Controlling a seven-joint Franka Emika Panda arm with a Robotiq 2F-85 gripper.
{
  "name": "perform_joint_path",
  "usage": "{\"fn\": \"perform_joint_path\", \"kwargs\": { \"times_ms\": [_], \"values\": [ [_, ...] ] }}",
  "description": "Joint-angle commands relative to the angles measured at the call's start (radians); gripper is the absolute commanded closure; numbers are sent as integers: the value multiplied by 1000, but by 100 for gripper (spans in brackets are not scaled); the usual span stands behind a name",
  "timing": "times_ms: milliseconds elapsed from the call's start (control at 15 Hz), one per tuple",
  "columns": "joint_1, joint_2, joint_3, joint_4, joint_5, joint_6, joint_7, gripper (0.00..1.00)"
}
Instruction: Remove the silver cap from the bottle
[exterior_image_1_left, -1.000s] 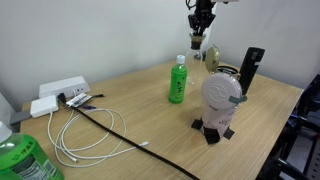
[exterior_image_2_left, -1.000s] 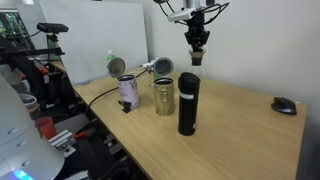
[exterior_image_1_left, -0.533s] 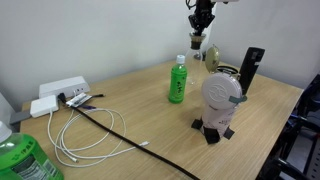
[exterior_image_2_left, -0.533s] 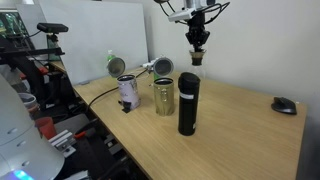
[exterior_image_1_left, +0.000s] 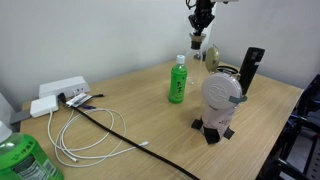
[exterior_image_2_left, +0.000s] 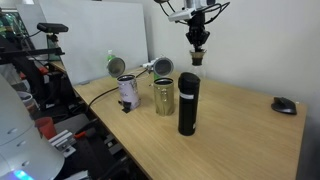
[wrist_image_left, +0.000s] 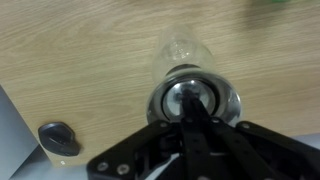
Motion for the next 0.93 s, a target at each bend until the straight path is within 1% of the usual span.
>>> {"fn": "perform_joint_path", "kwargs": {
  "times_ms": [0,867],
  "values": [
    [6,-2,-9,2,-9,15,14,99],
    [3,-59,-6,0,-5,37,6,99]
  ]
}}
